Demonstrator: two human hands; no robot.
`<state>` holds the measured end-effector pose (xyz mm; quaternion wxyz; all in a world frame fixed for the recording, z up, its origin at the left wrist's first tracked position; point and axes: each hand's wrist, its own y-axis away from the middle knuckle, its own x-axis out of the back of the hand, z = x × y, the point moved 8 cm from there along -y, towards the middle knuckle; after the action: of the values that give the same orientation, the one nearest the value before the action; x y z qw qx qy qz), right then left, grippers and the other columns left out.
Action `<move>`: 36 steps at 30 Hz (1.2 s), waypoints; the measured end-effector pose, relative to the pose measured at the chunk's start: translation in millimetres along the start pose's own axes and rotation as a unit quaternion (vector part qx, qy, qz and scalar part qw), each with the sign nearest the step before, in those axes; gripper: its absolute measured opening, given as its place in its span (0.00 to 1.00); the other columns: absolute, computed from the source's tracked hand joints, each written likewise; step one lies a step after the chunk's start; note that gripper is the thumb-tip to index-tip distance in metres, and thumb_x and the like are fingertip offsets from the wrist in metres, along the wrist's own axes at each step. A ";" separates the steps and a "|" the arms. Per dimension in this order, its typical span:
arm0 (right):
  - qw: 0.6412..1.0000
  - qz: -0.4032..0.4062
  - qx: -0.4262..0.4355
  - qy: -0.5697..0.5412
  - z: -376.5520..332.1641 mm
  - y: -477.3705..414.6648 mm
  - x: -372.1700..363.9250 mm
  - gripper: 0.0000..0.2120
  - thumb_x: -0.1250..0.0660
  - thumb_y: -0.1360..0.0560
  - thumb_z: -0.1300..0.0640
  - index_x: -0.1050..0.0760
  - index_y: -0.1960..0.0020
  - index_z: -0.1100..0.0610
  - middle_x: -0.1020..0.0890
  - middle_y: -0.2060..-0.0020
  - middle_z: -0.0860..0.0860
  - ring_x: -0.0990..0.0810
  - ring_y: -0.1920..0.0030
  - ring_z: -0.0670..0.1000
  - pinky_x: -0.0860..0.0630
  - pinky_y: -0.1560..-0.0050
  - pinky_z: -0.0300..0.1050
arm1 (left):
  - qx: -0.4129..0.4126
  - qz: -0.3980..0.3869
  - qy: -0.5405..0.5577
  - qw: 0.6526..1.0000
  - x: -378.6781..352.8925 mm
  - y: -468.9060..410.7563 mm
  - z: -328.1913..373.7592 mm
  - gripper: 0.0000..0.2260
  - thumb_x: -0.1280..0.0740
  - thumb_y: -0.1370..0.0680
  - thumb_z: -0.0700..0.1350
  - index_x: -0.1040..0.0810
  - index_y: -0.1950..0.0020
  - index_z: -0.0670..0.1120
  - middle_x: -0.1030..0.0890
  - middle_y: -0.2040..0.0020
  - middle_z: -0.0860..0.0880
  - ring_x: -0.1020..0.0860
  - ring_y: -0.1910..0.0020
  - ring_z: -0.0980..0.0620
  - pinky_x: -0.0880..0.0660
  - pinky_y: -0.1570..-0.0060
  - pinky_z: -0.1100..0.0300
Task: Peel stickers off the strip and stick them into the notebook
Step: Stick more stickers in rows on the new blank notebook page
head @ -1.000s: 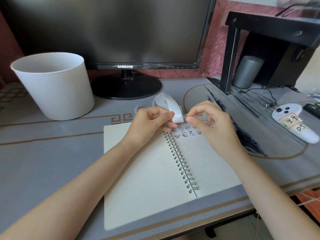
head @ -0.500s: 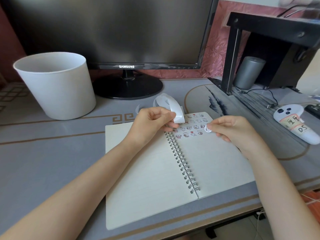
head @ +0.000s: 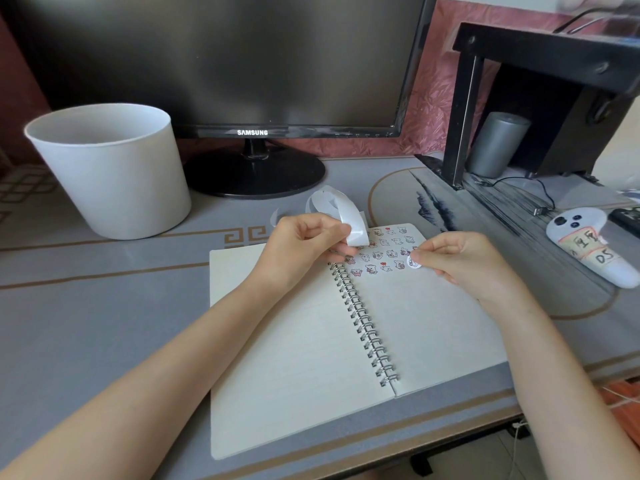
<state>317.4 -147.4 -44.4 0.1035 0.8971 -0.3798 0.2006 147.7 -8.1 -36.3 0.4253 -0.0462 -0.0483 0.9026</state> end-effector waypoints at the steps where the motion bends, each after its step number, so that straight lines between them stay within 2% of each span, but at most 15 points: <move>1: 1.000 0.002 0.001 0.003 0.2 -0.3 0.2 0.03 0.26 0.31 0.62 0.20 0.60 0.58 0.20 0.69 0.50 0.29 0.71 0.44 0.34 0.72 0.30 | 0.000 0.000 0.001 1.000 0.2 -0.1 0.1 0.06 0.34 0.22 0.38 0.21 0.57 0.38 0.17 0.65 0.44 0.17 0.65 0.55 0.21 0.60 0.65; 7: 1.000 0.004 0.006 0.008 1.2 -2.4 -0.2 0.04 0.26 0.31 0.62 0.21 0.59 0.58 0.20 0.67 0.51 0.29 0.71 0.44 0.34 0.72 0.29 | -0.002 0.000 0.001 1.000 0.1 0.4 0.8 0.06 0.34 0.22 0.38 0.21 0.57 0.38 0.17 0.66 0.44 0.17 0.64 0.55 0.20 0.59 0.64; 12: 1.000 0.008 0.008 0.009 0.8 -3.3 -0.4 0.03 0.26 0.30 0.63 0.21 0.59 0.60 0.20 0.68 0.51 0.30 0.75 0.40 0.35 0.74 0.27 | -0.004 0.000 -0.002 1.000 -0.1 0.4 1.0 0.06 0.34 0.22 0.38 0.21 0.56 0.37 0.17 0.64 0.43 0.17 0.64 0.55 0.20 0.59 0.64; 15: 1.000 0.009 0.008 0.020 0.7 -3.4 -0.5 0.04 0.27 0.30 0.63 0.21 0.59 0.60 0.20 0.68 0.51 0.30 0.74 0.42 0.35 0.75 0.27 | -0.005 -0.004 0.000 1.000 -0.6 -0.1 1.2 0.06 0.34 0.22 0.38 0.21 0.57 0.38 0.17 0.65 0.44 0.17 0.64 0.55 0.21 0.60 0.65; 19: 0.999 0.016 0.013 0.030 -0.2 -4.4 -0.7 0.04 0.26 0.31 0.63 0.21 0.60 0.60 0.21 0.70 0.50 0.29 0.78 0.37 0.35 0.76 0.27 | -0.005 -0.006 0.003 1.000 -0.5 0.2 1.0 0.06 0.34 0.22 0.38 0.21 0.57 0.38 0.17 0.65 0.45 0.17 0.63 0.55 0.21 0.60 0.65; 23: 0.997 0.033 0.024 0.061 -2.9 -3.5 0.2 0.05 0.25 0.32 0.62 0.21 0.61 0.59 0.21 0.69 0.50 0.28 0.76 0.38 0.37 0.77 0.27 | -0.006 -0.009 -0.001 1.000 -0.6 -0.3 0.7 0.06 0.34 0.22 0.38 0.21 0.57 0.39 0.16 0.66 0.48 0.17 0.64 0.56 0.21 0.60 0.66; 26: 0.997 0.037 0.030 0.069 -4.3 -1.9 -0.1 0.06 0.26 0.31 0.63 0.22 0.63 0.57 0.21 0.68 0.52 0.27 0.71 0.45 0.37 0.77 0.30 | -0.005 -0.006 -0.003 1.000 0.1 -0.8 -0.2 0.06 0.34 0.22 0.39 0.21 0.57 0.38 0.17 0.65 0.45 0.17 0.64 0.55 0.21 0.60 0.65; 30: 0.996 0.035 0.035 0.071 -6.1 -0.7 -1.0 0.07 0.25 0.32 0.63 0.22 0.64 0.57 0.21 0.69 0.52 0.27 0.70 0.47 0.33 0.69 0.40 | -0.003 -0.002 -0.006 1.000 0.7 -1.0 -1.5 0.07 0.34 0.22 0.38 0.21 0.54 0.34 0.17 0.63 0.42 0.17 0.64 0.55 0.21 0.60 0.65; 33: 0.996 0.033 0.037 0.076 -5.8 -0.8 -1.0 0.07 0.25 0.32 0.63 0.23 0.62 0.57 0.22 0.69 0.50 0.27 0.73 0.41 0.32 0.69 0.39 | -0.004 -0.001 -0.007 1.000 1.0 -1.0 -1.6 0.08 0.34 0.23 0.38 0.21 0.53 0.33 0.17 0.63 0.41 0.17 0.64 0.55 0.21 0.60 0.64; 36: 0.996 0.040 0.032 0.069 -4.3 -1.8 2.5 0.11 0.25 0.32 0.63 0.25 0.55 0.57 0.25 0.66 0.49 0.28 0.70 0.44 0.33 0.70 0.37 | -0.004 0.000 -0.006 1.000 1.1 -1.0 -1.6 0.07 0.34 0.23 0.38 0.21 0.54 0.34 0.17 0.64 0.42 0.17 0.64 0.55 0.21 0.60 0.65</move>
<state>319.0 -146.4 -39.5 0.0931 0.8678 -0.4011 0.2783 148.0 -6.5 -37.8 0.4245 -0.0426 -0.0545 0.9028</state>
